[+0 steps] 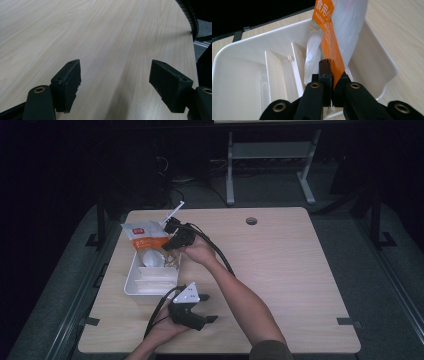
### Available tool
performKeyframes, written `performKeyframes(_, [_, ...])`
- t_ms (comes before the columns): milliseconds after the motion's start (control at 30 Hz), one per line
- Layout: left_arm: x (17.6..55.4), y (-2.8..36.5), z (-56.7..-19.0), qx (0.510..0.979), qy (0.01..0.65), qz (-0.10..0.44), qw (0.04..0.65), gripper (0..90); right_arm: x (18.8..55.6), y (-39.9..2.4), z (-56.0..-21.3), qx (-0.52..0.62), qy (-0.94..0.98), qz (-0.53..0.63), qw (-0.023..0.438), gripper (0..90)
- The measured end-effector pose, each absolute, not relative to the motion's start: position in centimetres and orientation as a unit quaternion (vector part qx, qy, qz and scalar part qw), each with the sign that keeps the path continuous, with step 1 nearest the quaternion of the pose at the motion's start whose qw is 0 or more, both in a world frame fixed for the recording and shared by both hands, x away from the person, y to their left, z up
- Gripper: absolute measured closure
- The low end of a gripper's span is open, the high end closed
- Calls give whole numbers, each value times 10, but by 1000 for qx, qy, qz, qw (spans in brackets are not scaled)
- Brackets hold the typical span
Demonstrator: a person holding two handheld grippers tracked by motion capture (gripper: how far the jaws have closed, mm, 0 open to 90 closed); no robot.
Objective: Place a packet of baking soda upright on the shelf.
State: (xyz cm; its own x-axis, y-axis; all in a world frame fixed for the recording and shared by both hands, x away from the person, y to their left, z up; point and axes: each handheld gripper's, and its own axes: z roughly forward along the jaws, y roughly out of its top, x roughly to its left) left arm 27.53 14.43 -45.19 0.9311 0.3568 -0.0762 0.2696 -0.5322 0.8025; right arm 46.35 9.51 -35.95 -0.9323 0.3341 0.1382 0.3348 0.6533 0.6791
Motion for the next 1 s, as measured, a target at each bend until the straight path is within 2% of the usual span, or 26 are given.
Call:
performKeyframes(833, [275,143,-453,875,177,47,448,250,470,82,-383,-211,-903,-372,27,890])
performKeyframes(1000, [274,143,-452,875,178,46,448,250,470,81,-381,-212,-900,-379,32,844])
